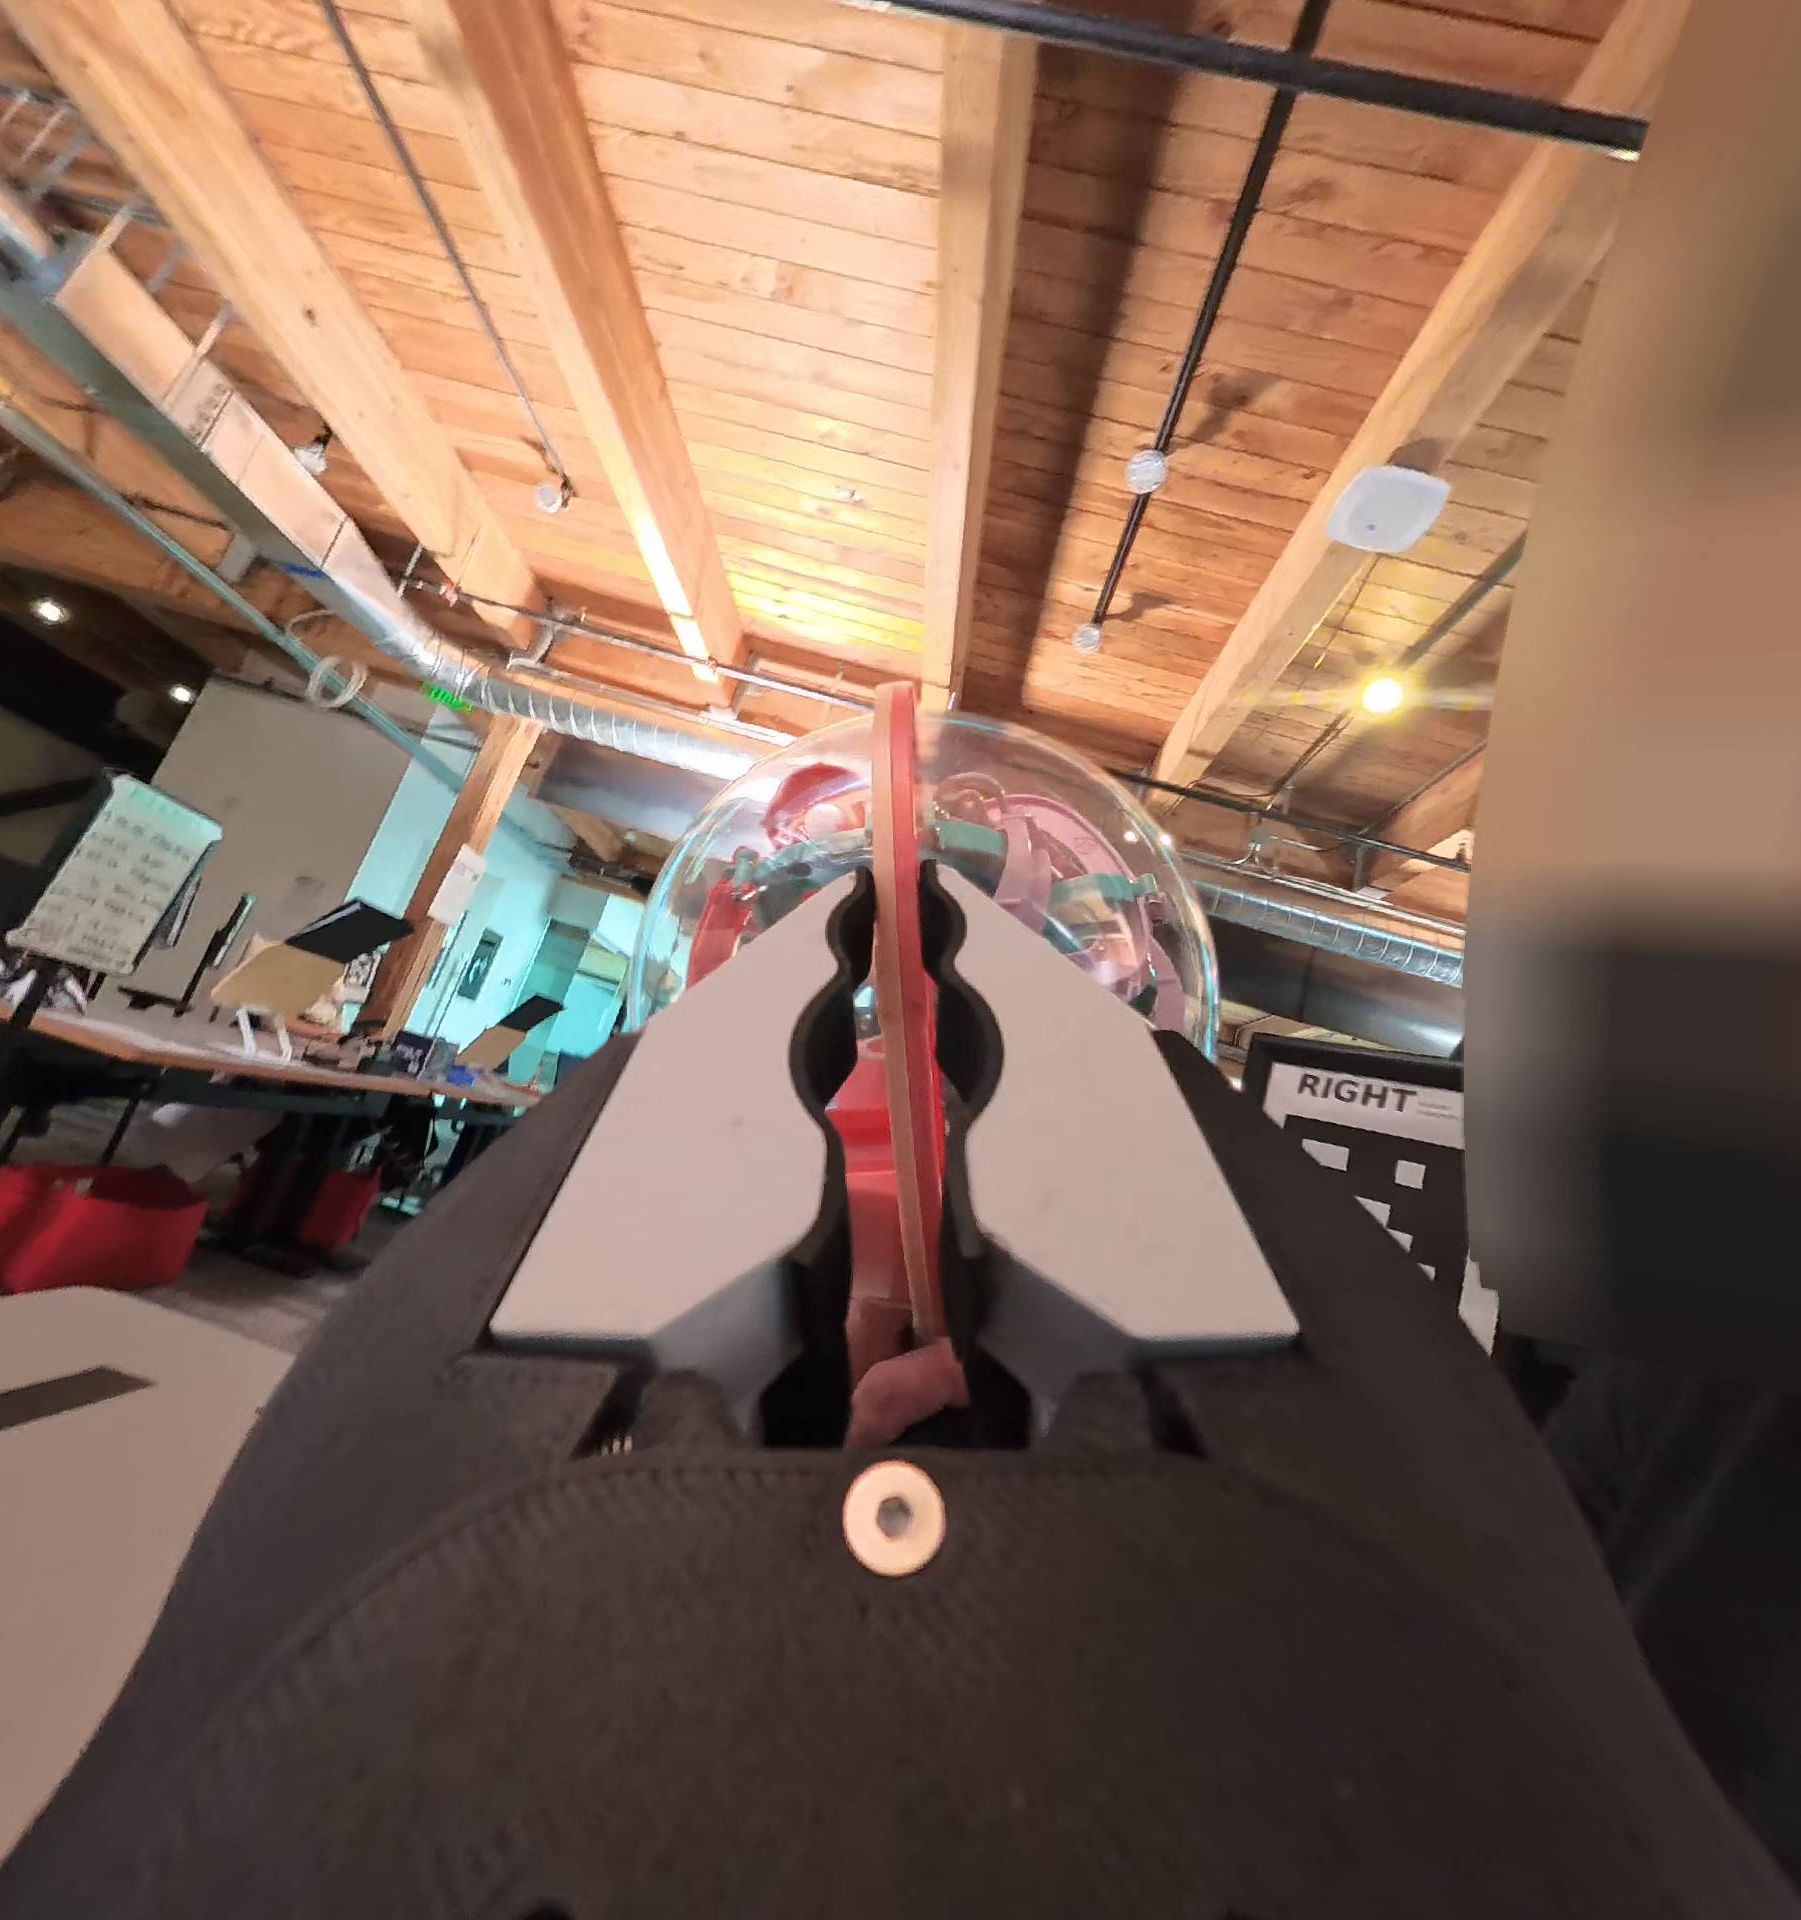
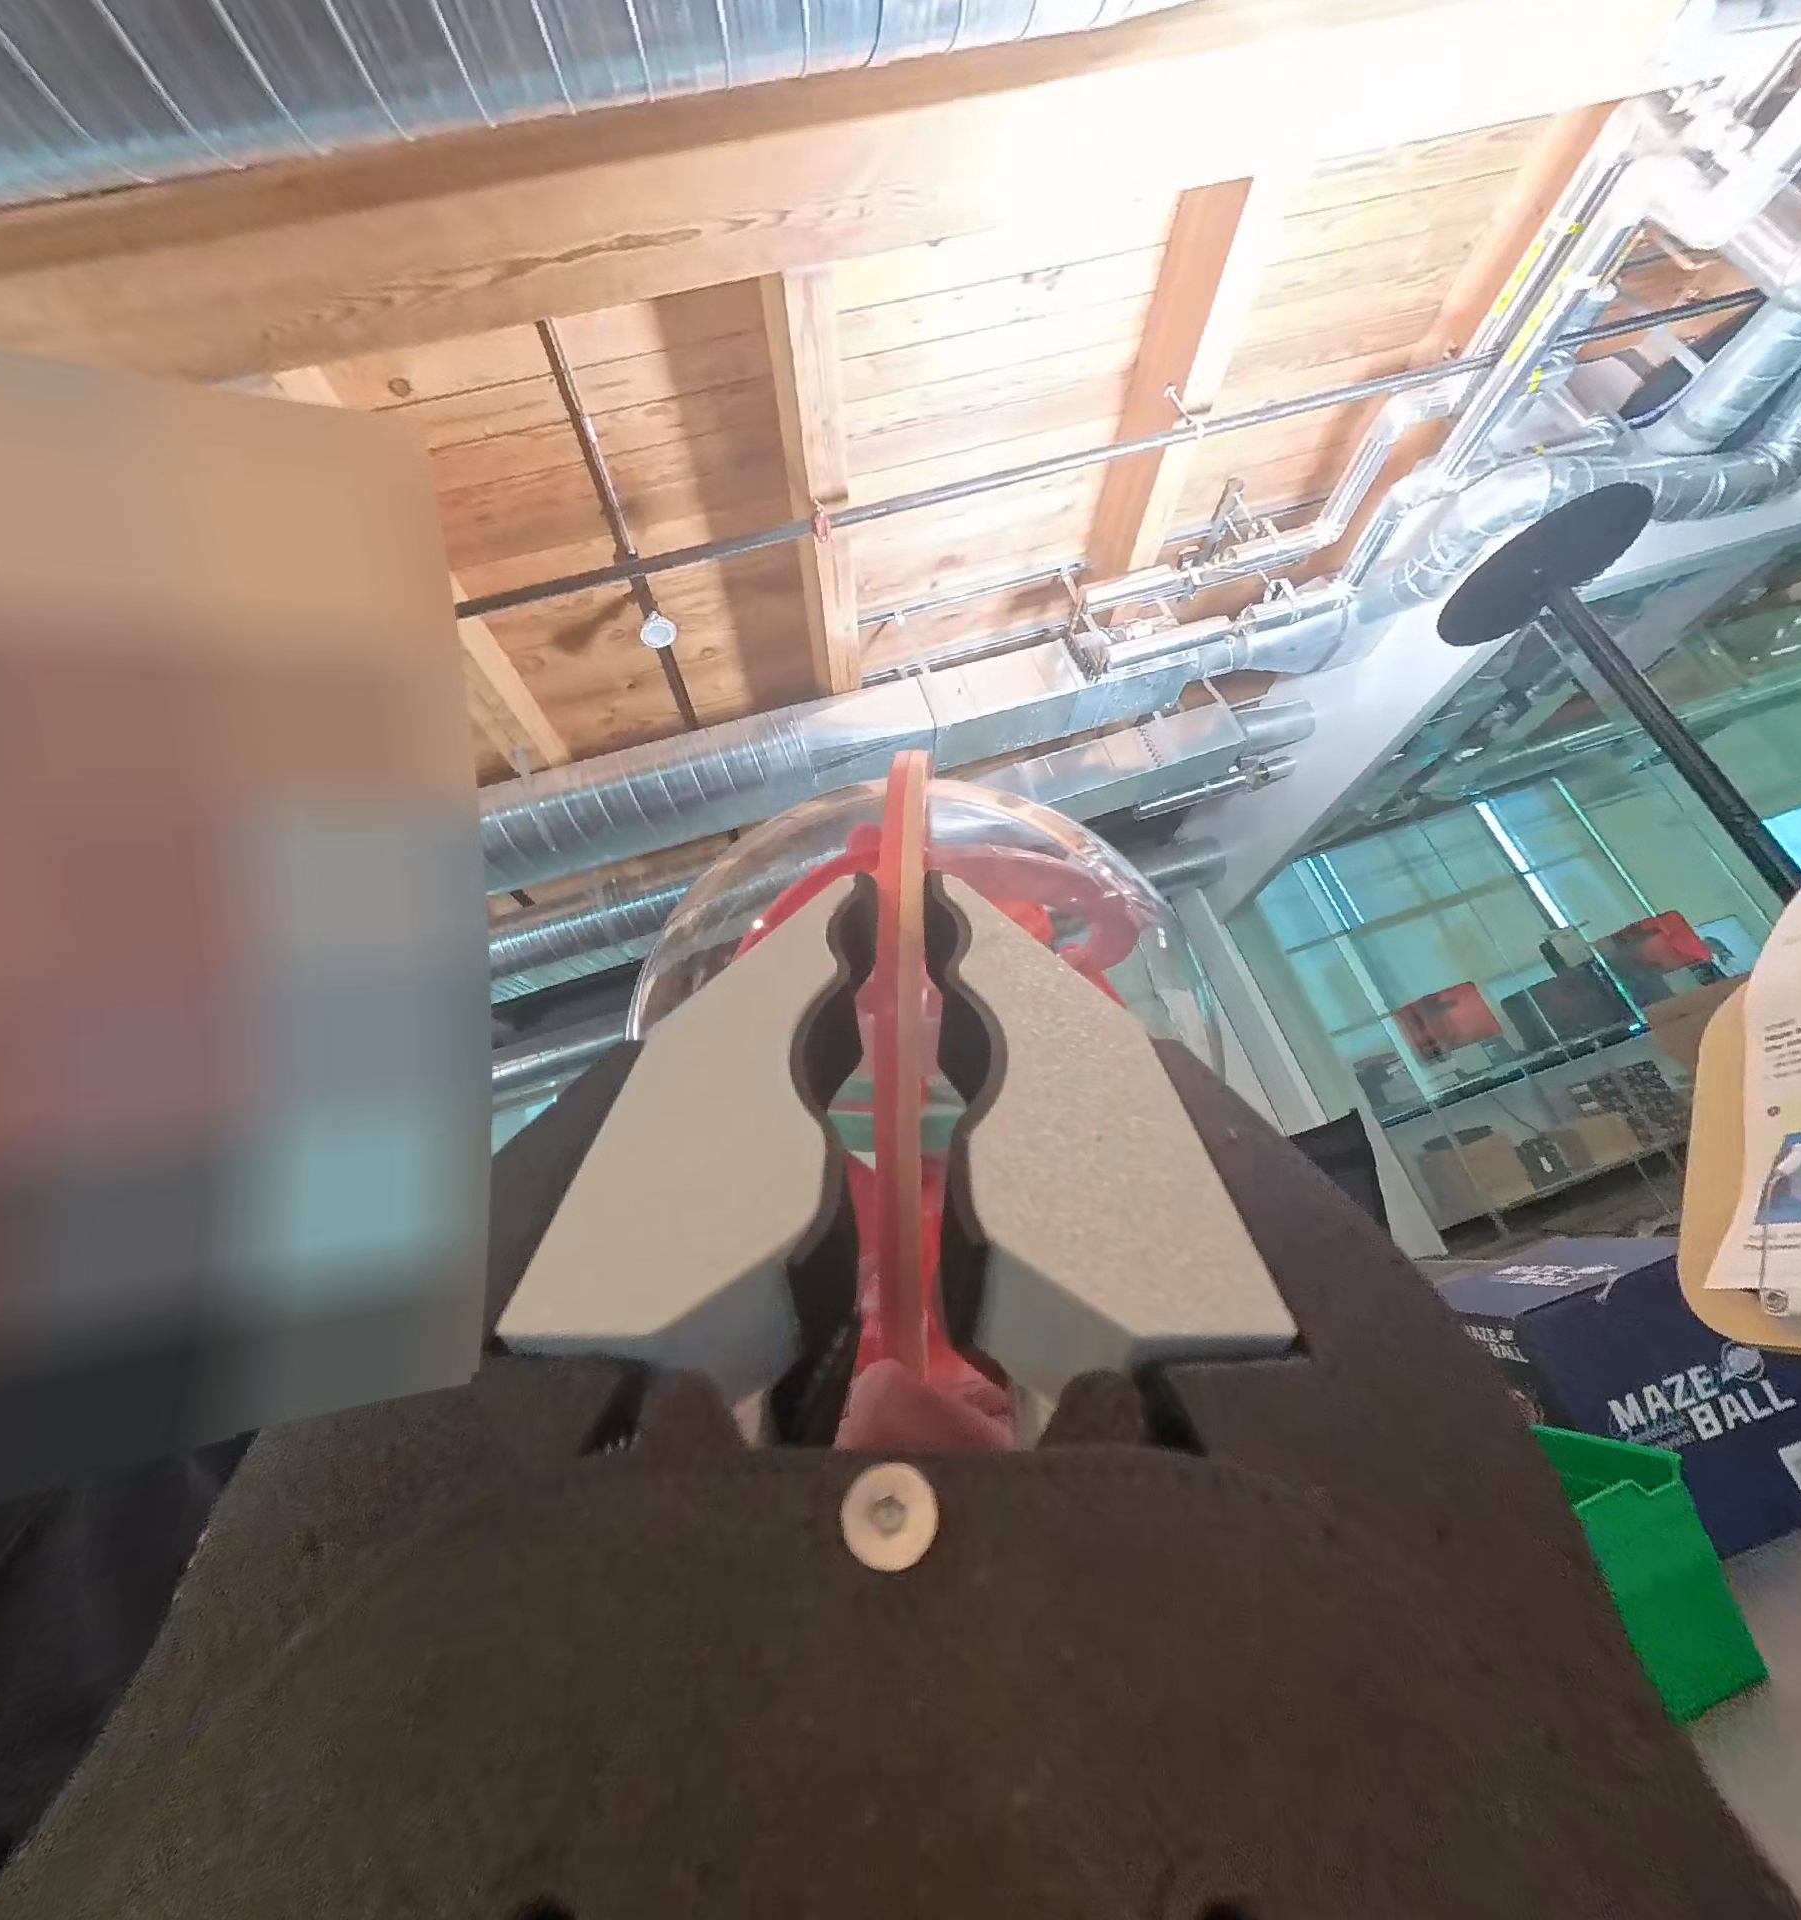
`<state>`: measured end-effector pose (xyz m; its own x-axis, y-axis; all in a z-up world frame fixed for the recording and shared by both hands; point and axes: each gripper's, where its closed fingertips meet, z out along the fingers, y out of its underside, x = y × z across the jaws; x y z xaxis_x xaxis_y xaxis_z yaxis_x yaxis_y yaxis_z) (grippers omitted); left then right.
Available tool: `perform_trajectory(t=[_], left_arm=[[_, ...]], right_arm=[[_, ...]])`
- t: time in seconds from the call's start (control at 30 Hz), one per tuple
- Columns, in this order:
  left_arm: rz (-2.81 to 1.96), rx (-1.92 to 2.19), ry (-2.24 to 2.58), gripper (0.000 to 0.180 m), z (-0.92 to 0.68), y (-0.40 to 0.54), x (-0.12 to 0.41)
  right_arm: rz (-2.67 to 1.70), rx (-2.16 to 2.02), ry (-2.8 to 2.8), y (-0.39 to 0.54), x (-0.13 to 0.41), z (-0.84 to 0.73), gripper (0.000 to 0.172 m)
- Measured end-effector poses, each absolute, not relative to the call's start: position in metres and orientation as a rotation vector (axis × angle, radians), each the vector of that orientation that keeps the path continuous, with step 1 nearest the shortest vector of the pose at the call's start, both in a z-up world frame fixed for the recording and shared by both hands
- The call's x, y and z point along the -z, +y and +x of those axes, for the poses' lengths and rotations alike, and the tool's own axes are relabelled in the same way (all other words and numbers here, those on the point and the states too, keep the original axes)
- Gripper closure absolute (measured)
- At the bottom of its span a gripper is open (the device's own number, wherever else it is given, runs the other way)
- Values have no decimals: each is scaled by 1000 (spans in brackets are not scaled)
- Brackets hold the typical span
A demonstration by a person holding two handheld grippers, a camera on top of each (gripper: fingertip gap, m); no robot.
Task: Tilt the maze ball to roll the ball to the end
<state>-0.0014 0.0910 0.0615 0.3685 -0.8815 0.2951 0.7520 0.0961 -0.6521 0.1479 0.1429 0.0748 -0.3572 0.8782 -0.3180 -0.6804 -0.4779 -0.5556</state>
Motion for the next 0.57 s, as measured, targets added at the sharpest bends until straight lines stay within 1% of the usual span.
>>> perform_trajectory(t=[0.23, 0.33, 0.43, 0.57], left_arm=[[-926, 1177, 181, 173, 1, 101, -72], [-905, 1170, 198, 173, 0, 99, -80], [-835, 1173, 238, 173, 0, 92, -96], [-646, 1170, 351, 173, -2, 72, -132]], right_arm=[[-807, -1925, -369, 164, -64, 145, 165], [-812, -1877, -416, 163, -69, 144, 164], [-764, -1796, -501, 154, -94, 146, 165], [-636, -1605, -706, 124, -147, 147, 164]])
